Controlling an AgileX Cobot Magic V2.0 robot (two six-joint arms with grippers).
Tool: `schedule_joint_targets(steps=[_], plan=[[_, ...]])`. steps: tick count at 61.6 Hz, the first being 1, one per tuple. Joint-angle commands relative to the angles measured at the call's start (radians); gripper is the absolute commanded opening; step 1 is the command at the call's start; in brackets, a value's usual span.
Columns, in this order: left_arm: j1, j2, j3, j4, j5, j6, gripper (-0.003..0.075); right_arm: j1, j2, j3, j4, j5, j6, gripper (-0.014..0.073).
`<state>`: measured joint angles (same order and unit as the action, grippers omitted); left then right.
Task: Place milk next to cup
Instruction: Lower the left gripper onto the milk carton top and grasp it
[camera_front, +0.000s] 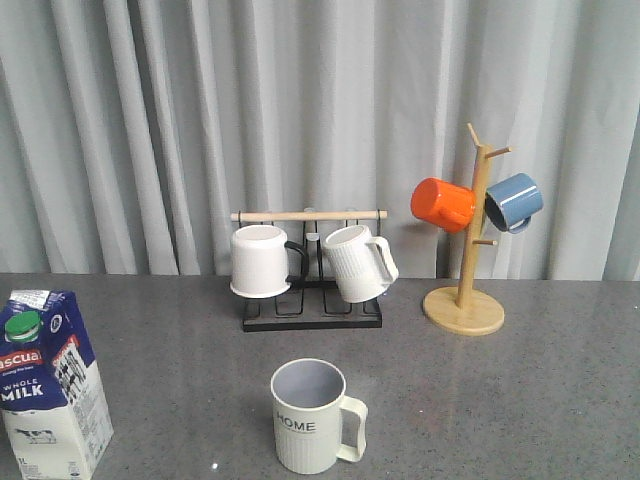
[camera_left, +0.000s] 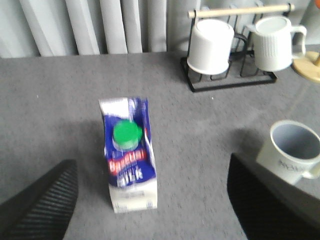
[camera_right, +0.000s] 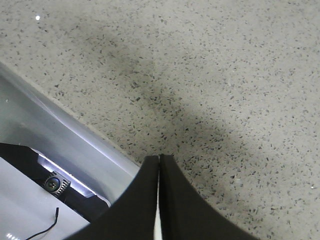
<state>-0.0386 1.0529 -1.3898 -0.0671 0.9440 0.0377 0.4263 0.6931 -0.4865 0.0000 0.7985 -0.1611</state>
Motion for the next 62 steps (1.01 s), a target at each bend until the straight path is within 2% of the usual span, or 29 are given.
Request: schedule_joint_targets(steps=[1,9,19,62], plan=[[0.000,0.105,-0.152,0.002,0.007,-0.001,0.0594,-0.006,-0.003,-0.023,-0.009,-0.039,0.008,-0.0005],[0.000,0.256,-0.305,0.057,0.113,-0.014,0.0594,-0.006,-0.003,-0.023,-0.009,-0.029,0.008,-0.0005],[0.000,0.374,-0.396,0.095,0.185,-0.048,0.0587,-0.006,-0.003,-0.023,-0.009,-0.032,0.008,-0.0005],[0.000,0.540,-0.400,0.095,0.234,-0.053,0.0586,-0.006,-0.003,-0.023,-0.005,-0.032,0.008,-0.0005]])
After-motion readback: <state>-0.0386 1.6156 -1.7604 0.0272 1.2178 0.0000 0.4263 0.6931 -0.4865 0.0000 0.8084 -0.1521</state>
